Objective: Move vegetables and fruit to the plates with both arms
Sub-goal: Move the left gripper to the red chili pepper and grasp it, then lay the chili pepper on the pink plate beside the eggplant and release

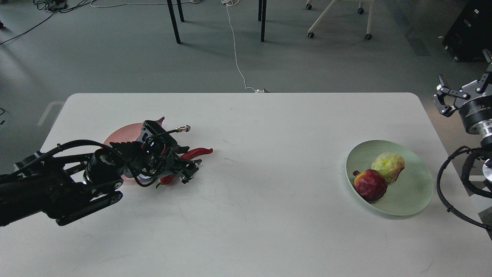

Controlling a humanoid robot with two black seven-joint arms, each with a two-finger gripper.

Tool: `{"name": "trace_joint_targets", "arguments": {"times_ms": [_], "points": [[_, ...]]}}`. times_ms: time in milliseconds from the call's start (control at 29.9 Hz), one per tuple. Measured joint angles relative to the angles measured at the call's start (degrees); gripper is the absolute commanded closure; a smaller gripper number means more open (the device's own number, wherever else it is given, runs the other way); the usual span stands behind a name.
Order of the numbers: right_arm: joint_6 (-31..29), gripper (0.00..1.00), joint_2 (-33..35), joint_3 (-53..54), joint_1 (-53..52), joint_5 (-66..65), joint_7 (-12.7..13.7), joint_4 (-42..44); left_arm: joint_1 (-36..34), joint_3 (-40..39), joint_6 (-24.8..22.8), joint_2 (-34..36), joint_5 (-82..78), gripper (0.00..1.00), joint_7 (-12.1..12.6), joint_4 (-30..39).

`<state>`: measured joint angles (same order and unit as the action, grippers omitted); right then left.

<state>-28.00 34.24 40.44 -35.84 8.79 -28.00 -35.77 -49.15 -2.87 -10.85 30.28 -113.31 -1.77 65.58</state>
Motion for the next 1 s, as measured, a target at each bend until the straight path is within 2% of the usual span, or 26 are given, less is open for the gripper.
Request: {"name": "trace_joint_targets", "arguments": {"times_ms": [434,601,802,936,1002], "points": [[0.00,0.01,0.63,0.00,-0.11,0.00,0.00,0.08,0.12,-0.57,0.20,0.58,0.19,0.52,-0.03,-1.16],[0.00,0.01,0.63,0.00,-0.10,0.00,0.00,0.09,0.48,-0.49,0.22,0.80,0.28,0.58,-0.30,-1.16],[0.00,0.01,0.64,0.00,-0.20,0.00,0.00,0.09,2.38,-0.92,0.23,0.63,0.15,0.60,-0.22,-1.16],[0.00,0.01,0.67,-0.01,-0.20,0.00,0.00,0.09,2.54,-1.06,0.23,0.44,0.11,0.71,-0.19,-1.16],[0.00,0.01,0.67,-0.01,-0.28,0.00,0.00,0.09,2.54,-1.24,0.22,0.52,0.11,0.82,-0.37,-1.12]]}}
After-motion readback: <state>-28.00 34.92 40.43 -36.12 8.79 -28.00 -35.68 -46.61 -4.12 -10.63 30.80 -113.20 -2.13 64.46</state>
